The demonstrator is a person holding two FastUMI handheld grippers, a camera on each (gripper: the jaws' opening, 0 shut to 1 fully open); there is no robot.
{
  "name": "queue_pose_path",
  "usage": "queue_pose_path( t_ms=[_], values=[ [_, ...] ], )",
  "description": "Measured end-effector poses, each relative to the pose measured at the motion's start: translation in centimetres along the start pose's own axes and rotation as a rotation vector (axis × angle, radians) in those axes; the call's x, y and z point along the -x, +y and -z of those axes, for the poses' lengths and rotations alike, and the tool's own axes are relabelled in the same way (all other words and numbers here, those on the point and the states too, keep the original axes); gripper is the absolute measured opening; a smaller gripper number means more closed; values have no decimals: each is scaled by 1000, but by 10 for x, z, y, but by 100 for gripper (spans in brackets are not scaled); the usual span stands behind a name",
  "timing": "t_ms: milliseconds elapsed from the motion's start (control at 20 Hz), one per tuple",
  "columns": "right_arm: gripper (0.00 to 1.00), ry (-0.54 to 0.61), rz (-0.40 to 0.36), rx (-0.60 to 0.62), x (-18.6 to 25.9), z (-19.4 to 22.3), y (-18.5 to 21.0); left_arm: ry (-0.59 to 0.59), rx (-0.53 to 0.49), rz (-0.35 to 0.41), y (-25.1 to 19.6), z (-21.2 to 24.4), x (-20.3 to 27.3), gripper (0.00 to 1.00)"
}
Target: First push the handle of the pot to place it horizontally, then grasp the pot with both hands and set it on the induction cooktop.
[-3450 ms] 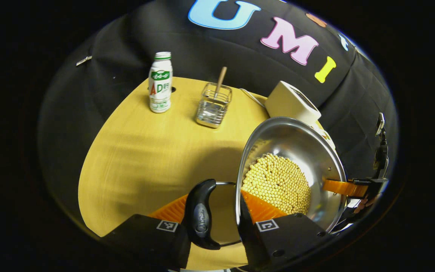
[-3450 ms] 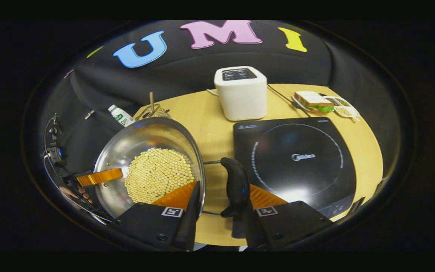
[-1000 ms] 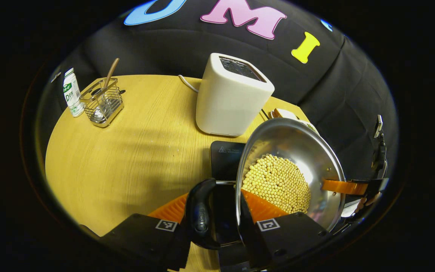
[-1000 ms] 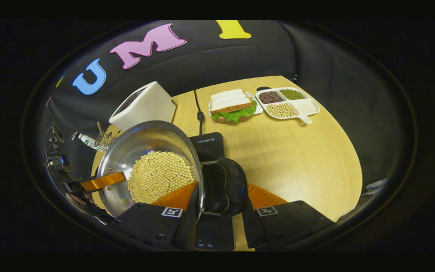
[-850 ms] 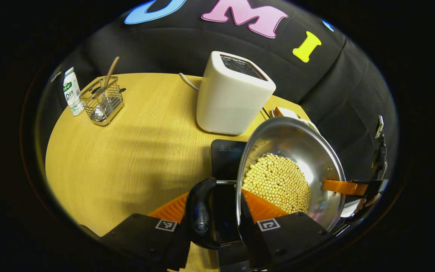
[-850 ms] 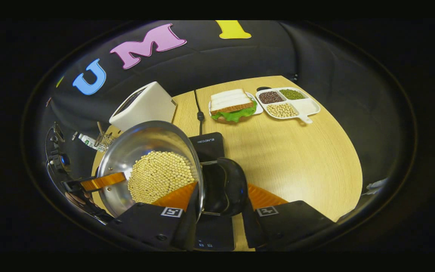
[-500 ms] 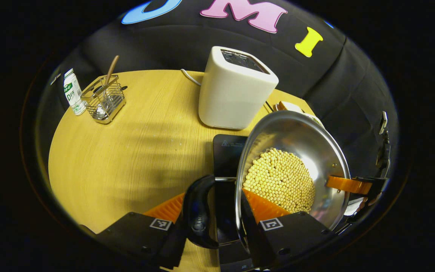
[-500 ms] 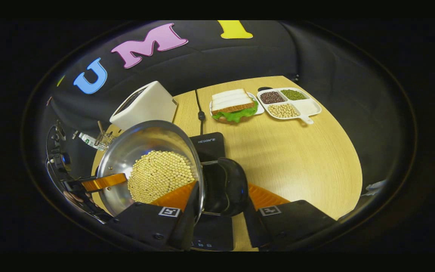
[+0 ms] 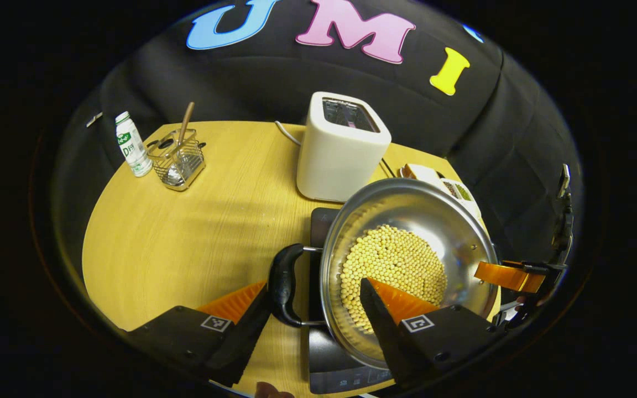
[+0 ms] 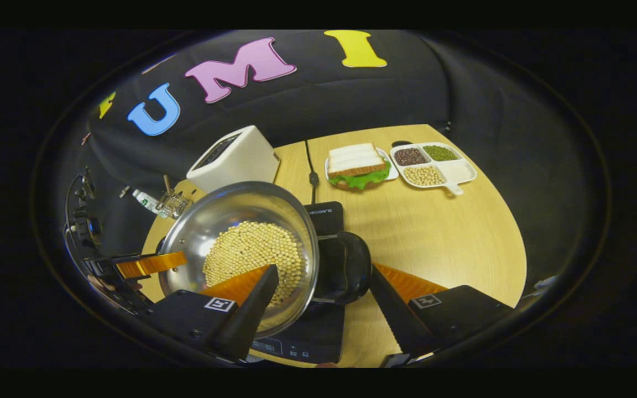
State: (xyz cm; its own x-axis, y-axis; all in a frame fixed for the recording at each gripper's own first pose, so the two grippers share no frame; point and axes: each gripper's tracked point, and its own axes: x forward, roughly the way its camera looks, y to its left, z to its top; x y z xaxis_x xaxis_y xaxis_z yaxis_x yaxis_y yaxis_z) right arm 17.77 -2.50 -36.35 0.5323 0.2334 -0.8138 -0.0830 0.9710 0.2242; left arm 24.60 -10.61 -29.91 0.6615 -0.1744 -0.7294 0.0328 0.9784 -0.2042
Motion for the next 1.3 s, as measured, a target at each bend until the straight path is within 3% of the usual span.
queue_pose_path(
  t_ms=[300,600,800,1000,1300],
  values=[
    [99,-191,64,12,66,-30,-4,-149,-101,7,-8,-26,72,95],
    [99,-511,133,111,176,-85,28,-407,-148,7,-13,-71,177,95],
    [99,-727,107,108,256,-116,67,-606,-262,-75,-8,-91,256,95],
    [98,-847,106,92,304,-106,87,-764,-277,-111,-12,-78,326,95],
    [98,-975,163,168,358,-65,94,-846,-266,-128,-7,-24,386,95]
  ],
)
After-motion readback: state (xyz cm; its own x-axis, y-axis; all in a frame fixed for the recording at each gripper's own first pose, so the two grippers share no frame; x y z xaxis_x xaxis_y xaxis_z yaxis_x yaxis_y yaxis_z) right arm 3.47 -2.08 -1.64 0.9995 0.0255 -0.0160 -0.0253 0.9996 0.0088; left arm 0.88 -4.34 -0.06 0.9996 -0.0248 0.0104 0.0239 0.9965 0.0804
